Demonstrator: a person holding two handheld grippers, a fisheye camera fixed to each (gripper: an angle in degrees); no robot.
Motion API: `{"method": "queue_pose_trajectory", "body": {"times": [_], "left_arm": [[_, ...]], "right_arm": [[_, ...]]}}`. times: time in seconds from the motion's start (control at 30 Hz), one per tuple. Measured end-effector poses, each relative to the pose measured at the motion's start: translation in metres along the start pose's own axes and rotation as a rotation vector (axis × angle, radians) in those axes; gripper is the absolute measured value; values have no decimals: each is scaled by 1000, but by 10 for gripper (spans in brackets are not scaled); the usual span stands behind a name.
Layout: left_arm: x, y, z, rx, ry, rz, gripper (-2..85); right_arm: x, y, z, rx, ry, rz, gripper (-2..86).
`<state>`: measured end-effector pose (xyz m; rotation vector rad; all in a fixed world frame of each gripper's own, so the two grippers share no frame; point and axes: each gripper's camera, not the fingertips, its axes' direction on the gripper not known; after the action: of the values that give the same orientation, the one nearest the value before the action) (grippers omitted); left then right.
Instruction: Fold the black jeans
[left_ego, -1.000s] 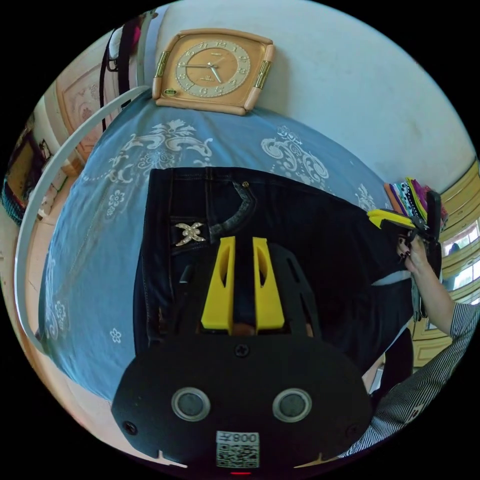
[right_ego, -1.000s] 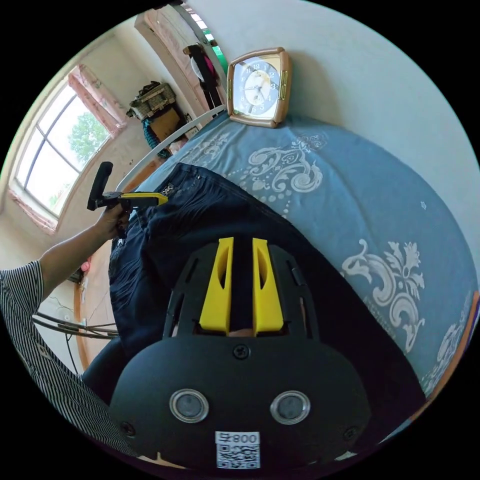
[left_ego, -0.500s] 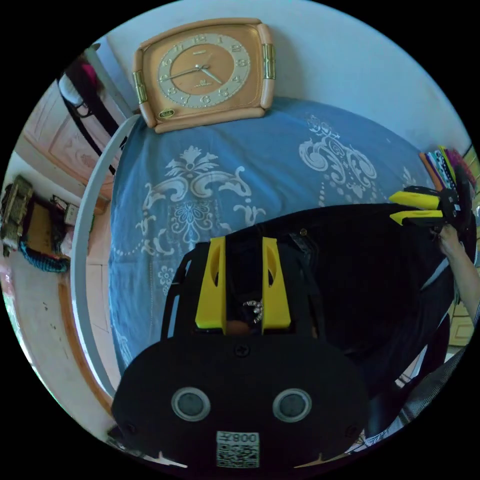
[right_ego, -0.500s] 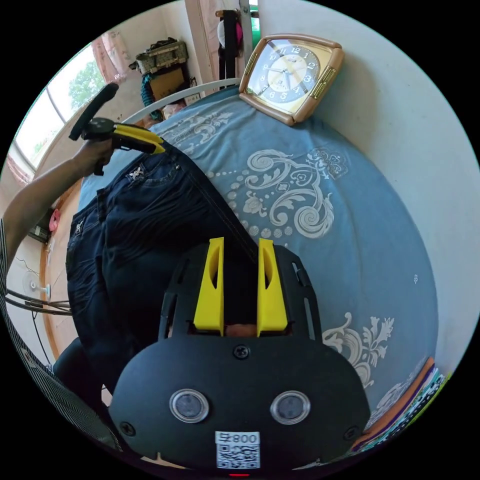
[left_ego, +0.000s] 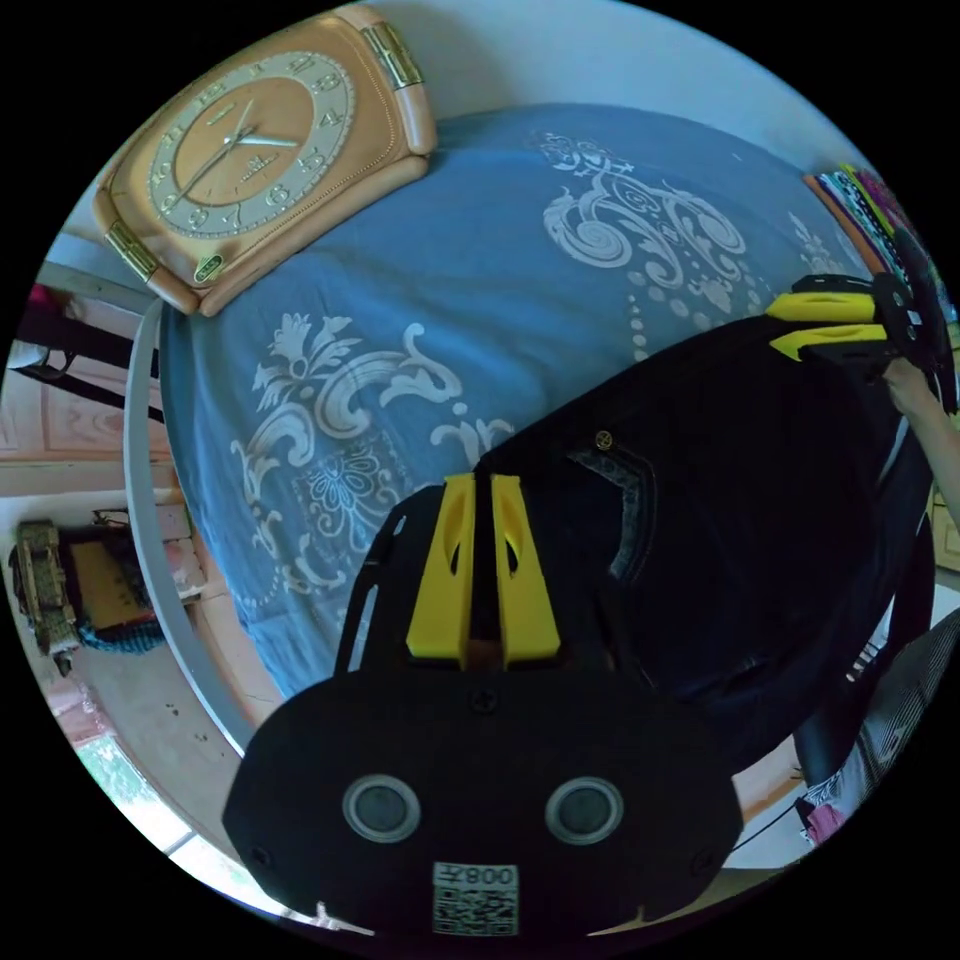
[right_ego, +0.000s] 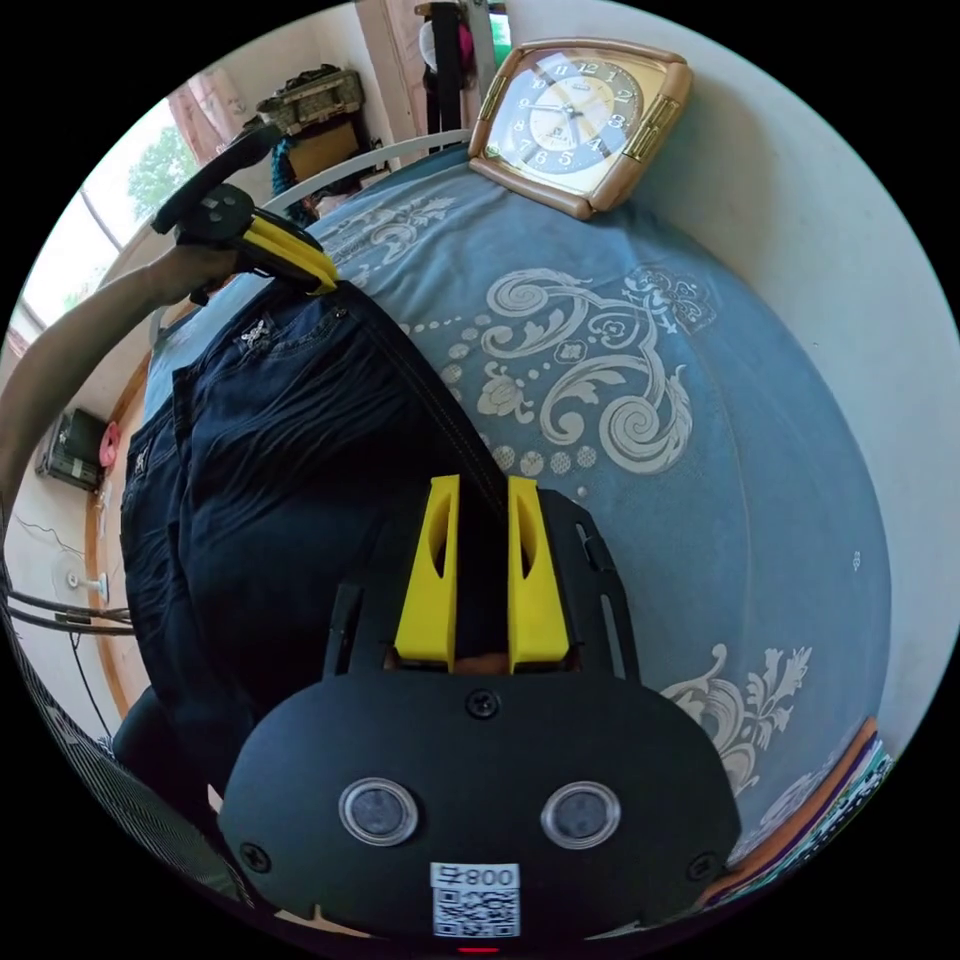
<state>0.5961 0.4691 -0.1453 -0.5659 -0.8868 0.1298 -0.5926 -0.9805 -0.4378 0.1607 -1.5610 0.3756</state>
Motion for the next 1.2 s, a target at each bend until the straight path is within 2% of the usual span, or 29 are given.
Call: {"method": "queue_pose_trajectory", "body": {"times": [0.17,0.33,0.6,0.83,1.1,1.2], "left_arm": [[0,-12,-5,-6,-79,16,30],[-15,-17,-10,-41,-34,-21,41],[-30,-12,-11,-102,4,48,56],[-36,8,0,-132,48,68,20],[-22,66,2,-56,-59,-47,4],[-20,97,-9,1,-64,-104,3]], "right_arm": [[-1,-18,-2,3,3,-6,79],[4,-36,-9,-3,-8,1,76],[12,-46,-28,26,-18,16,71],[21,-49,-54,44,-25,46,61],[21,-52,-90,13,10,87,29],[26,-52,-110,-22,-40,124,20]]}}
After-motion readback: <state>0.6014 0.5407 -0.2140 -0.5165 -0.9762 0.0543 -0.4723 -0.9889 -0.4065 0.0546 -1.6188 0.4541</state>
